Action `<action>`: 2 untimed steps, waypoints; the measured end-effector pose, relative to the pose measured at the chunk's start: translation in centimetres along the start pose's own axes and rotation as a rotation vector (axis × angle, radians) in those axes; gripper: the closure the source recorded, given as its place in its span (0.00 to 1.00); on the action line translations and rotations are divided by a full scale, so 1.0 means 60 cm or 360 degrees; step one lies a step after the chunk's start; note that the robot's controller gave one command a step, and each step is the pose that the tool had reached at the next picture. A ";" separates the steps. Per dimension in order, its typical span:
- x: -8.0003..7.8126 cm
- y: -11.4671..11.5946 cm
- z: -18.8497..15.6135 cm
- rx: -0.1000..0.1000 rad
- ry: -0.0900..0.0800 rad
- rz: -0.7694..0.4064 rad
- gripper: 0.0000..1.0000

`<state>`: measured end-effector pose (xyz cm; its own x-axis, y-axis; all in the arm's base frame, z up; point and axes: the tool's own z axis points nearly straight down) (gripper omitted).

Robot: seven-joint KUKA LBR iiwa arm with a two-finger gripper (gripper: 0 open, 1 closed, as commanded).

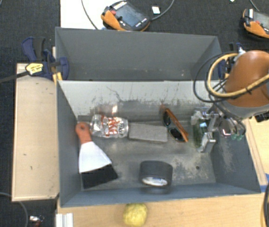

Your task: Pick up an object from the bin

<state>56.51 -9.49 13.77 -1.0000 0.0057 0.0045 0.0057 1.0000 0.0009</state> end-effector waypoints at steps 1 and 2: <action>-0.003 0.000 -0.008 0.0002 -0.0013 -0.0007 0.00; -0.042 0.075 0.111 0.0000 -0.0012 0.0081 0.00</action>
Offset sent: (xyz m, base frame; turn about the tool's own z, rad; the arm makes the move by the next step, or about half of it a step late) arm 0.0244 0.0443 -0.0677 0.0524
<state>59.03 -5.02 7.07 -0.9984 0.0565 -0.0030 0.0565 0.9984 0.0007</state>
